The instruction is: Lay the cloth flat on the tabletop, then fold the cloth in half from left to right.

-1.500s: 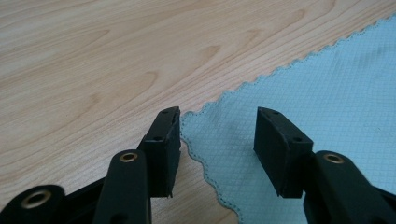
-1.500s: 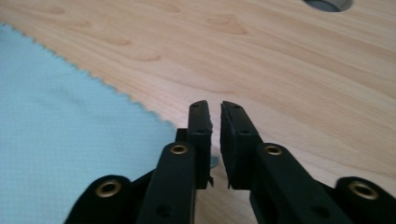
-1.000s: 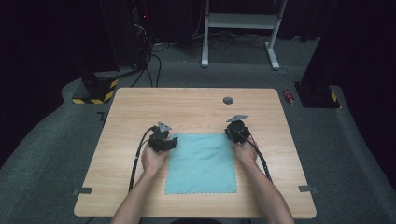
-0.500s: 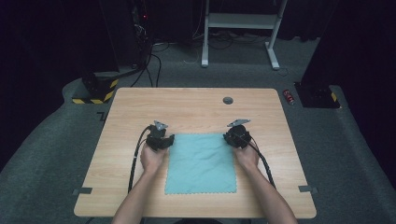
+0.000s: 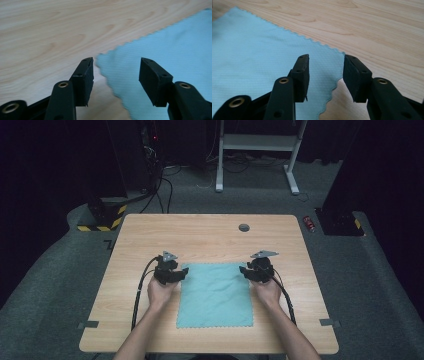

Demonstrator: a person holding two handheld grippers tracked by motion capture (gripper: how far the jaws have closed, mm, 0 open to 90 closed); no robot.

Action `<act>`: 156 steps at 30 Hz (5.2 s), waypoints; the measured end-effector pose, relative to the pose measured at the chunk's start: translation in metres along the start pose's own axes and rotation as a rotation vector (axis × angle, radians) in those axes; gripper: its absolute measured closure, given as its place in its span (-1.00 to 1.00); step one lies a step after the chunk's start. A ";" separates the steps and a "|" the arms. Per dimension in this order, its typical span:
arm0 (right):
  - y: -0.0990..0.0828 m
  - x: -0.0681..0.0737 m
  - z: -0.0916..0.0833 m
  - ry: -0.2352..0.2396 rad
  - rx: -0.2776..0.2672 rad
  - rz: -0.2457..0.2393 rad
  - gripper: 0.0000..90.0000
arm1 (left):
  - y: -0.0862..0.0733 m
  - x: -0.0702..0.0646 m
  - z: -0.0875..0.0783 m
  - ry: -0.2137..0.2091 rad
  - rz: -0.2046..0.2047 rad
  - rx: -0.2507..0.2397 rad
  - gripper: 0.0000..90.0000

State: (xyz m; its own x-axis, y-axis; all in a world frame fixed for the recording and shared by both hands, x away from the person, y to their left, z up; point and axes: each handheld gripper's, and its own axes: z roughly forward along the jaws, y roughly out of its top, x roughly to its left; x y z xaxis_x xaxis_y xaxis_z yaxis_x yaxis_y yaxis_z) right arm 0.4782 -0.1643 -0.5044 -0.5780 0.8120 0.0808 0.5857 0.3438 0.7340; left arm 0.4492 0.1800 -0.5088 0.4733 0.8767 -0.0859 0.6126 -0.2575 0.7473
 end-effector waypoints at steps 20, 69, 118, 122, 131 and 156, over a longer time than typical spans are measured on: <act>-0.025 0.039 -0.019 0.088 -0.031 -0.073 0.07 | -0.025 -0.025 -0.004 -0.031 0.086 0.019 -0.01; -0.051 0.221 -0.007 0.451 -0.033 -0.402 0.42 | 0.000 0.023 0.017 0.060 -0.087 -0.004 -0.03; -0.053 0.247 -0.001 0.381 -0.013 -0.532 1.00 | 0.008 0.030 0.022 -0.033 -0.110 -0.038 1.00; -0.052 0.242 -0.006 0.391 -0.026 -0.519 1.00 | 0.011 0.032 0.016 -0.057 -0.139 -0.073 1.00; -0.046 0.244 -0.012 0.398 -0.043 -0.524 1.00 | 0.012 0.036 0.011 -0.066 -0.153 -0.082 1.00; -0.026 0.245 -0.024 0.410 -0.079 -0.505 1.00 | 0.034 0.041 0.002 -0.059 -0.110 -0.058 1.00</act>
State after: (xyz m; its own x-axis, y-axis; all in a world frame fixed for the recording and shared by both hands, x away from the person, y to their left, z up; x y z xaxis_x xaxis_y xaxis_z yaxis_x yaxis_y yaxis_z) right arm 0.3079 0.0143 -0.4876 -0.9500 0.3084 -0.0481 0.1504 0.5874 0.7952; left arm 0.4901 0.2066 -0.4882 0.4426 0.8726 -0.2065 0.6262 -0.1360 0.7677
